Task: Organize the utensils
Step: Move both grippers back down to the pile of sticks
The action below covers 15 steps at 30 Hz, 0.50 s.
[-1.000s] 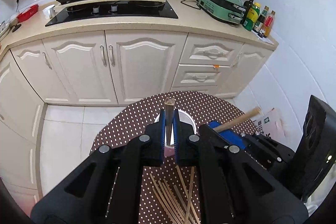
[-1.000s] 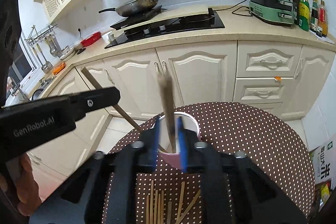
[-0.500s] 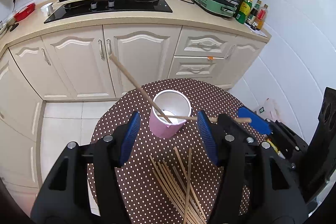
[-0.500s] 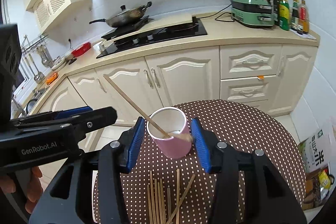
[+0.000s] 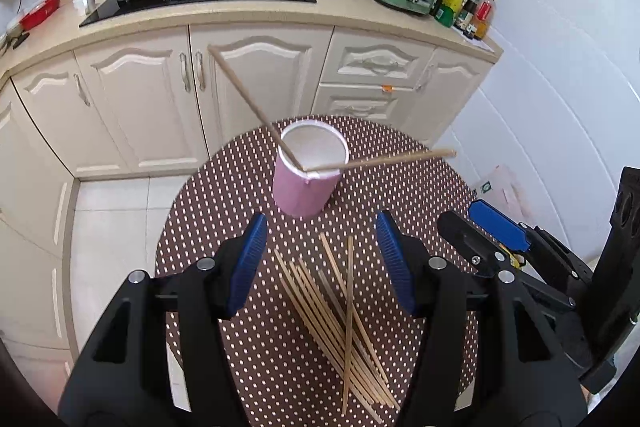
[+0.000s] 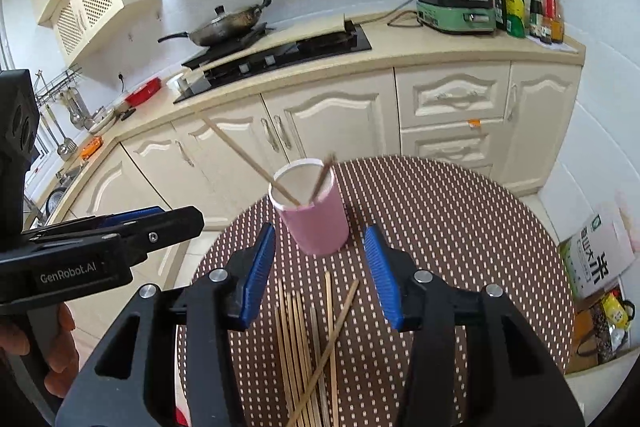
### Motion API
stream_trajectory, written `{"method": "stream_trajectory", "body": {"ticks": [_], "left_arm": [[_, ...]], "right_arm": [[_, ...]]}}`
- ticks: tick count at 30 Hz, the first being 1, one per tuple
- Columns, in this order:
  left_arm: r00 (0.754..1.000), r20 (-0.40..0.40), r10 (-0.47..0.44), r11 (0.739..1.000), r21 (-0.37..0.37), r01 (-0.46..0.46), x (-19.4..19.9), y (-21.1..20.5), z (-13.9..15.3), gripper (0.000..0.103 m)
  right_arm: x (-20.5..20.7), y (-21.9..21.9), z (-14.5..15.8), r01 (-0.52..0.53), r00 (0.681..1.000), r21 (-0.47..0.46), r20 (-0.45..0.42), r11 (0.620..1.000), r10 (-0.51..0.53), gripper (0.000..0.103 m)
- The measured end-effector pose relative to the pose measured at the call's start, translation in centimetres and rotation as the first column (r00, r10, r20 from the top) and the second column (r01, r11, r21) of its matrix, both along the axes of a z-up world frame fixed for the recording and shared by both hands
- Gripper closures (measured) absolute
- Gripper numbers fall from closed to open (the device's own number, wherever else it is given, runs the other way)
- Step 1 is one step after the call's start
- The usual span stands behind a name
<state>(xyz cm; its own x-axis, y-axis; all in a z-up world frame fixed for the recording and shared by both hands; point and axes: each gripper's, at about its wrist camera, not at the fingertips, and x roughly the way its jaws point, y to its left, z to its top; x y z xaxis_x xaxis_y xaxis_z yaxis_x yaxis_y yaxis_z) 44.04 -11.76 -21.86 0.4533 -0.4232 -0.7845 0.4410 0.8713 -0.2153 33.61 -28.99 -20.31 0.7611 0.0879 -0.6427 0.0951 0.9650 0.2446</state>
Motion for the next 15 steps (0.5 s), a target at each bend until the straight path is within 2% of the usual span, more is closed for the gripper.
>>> {"method": "stream_trajectory", "body": {"ticks": [6,15], "left_arm": [[0.997,-0.076,-0.005,1.000,0.007,0.006,-1.2,0.0,-3.1,0.046],[0.976,-0.214,0.029,0.997,0.072,-0.014,-1.6,0.0,-8.7,0.047]], "right_arm": [[-1.4,0.1,-2.4,-0.004,0.998,-0.003,-0.070,1.000,0.004,0.059],[-1.8,-0.6,-6.5,0.001,0.979,0.045,-0.202,0.999,0.009,0.059]]}}
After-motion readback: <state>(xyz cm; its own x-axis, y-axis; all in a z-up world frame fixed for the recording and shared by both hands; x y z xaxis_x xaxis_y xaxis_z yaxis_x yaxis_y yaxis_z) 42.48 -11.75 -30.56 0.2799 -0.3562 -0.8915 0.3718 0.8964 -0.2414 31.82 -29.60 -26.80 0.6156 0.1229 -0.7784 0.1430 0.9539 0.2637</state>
